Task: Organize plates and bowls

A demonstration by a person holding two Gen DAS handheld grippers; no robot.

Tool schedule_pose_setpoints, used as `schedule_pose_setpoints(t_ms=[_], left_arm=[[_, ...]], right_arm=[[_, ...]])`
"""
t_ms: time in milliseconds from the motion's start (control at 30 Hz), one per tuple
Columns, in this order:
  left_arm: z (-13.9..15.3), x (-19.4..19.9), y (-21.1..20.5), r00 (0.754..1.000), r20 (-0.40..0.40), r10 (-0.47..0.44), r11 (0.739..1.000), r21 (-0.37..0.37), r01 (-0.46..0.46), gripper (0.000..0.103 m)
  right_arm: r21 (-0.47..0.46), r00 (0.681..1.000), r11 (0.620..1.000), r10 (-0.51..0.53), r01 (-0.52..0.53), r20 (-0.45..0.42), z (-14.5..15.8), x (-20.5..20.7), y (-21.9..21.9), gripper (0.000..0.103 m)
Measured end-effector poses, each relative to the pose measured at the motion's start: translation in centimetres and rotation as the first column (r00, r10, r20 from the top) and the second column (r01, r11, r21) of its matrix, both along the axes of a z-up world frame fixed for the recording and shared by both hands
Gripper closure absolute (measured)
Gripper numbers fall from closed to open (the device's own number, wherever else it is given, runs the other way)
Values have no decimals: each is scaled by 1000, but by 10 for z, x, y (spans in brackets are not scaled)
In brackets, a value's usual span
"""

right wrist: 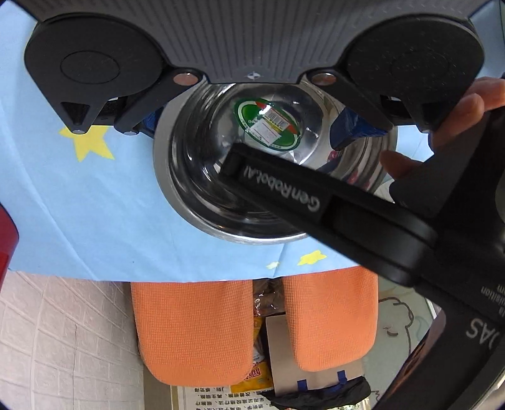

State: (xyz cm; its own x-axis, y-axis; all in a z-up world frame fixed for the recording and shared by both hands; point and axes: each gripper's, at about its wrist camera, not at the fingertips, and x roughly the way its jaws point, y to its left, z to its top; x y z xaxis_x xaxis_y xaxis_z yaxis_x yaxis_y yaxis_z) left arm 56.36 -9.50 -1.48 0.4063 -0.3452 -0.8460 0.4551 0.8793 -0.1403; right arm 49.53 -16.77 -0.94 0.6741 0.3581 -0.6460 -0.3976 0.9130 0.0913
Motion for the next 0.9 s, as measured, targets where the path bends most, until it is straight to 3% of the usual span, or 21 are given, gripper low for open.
schedule_pose_setpoints(t_ms=[300,600,900], left_arm=[[4,-21,11,1000,-15,7,1000,-15,-8,33],[7,-31,29,998,-60,18,996,-86,-23,32],[4,-34,27,998,-53,33,997,-68,-37,33]], right_arm=[[23,999,999,-28,28,-19,-2,-16,-12,14],[45,1000,999,3,-2,-13,1,-25,-7,14],[37,999,999,-32,32,-12,-2,-35,-15,14]])
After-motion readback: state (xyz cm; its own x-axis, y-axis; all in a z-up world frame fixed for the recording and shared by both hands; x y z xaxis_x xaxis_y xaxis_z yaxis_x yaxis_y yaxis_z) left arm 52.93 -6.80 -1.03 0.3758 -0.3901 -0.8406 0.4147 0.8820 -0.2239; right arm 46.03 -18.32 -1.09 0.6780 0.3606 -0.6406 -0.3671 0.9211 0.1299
